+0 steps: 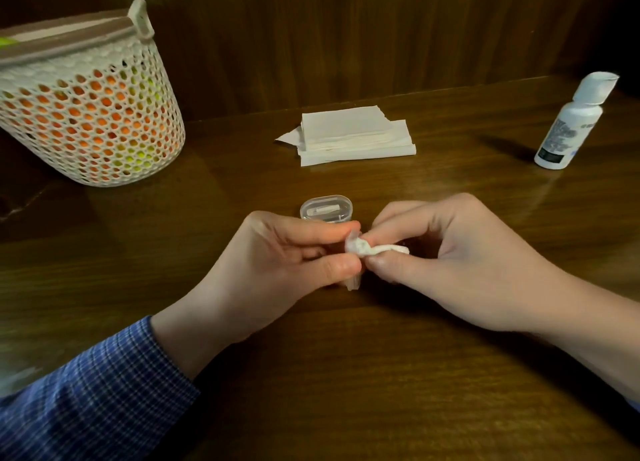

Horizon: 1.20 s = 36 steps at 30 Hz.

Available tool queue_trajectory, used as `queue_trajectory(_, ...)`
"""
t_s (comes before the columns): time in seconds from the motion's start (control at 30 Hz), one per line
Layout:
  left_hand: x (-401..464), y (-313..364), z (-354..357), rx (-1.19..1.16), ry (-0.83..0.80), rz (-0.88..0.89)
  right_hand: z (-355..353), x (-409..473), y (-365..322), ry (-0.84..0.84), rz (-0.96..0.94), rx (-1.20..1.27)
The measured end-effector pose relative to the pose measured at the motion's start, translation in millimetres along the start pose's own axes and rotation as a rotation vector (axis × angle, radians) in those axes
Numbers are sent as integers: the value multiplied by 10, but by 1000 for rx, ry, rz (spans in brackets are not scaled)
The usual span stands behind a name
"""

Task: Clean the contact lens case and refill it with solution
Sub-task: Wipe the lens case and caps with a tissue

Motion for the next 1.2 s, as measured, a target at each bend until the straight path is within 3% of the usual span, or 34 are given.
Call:
queue_trajectory(0.1,-31,70,45,264,73,179,-6,26,58,-122,148,390)
queue_trajectory(0.27,-58,165,79,429,126,394,28,74,90,-355,527,1210)
queue_trajectory(0.37,-44,166,65,512,146,439,41,78,90,-332,601,1392)
queue_trajectory(0.47,-27,114,22,340,107,303,48,69,36,-240,434,1046)
queue_trajectory(0.6,11,52,-24,-117,-21,-29,-7,-4,-5,42,-58,153)
queue_trajectory(0.77,27,9,-21,-440,-197,-332,8,-7,7,88,-443,-340)
queue_trajectory(0.87,24,20,-45,-570,-283,-432,21,13,5,114,-535,-482)
queue_trajectory(0.93,30,18,-39,-504,-251,-403,37,6,14,112,-405,-327)
queue_trajectory(1.0,35,36,-30,-274,-150,-286,50,31,59,35,-147,-47)
queue_trajectory(1.1,6,121,-17,236,-1,54,75,95,145,-177,226,579)
queue_trajectory(1.2,-39,192,25,460,74,298,105,118,138,-352,535,1191)
Point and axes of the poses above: each hand's wrist, its own x-axis towards the middle knuckle, its own z-axis out of the palm, y = z × x, the point moved 2 cm from there along x, towards the middle knuckle, and after that the axes turned 6 degrees about -x, right-handed, at the moved point
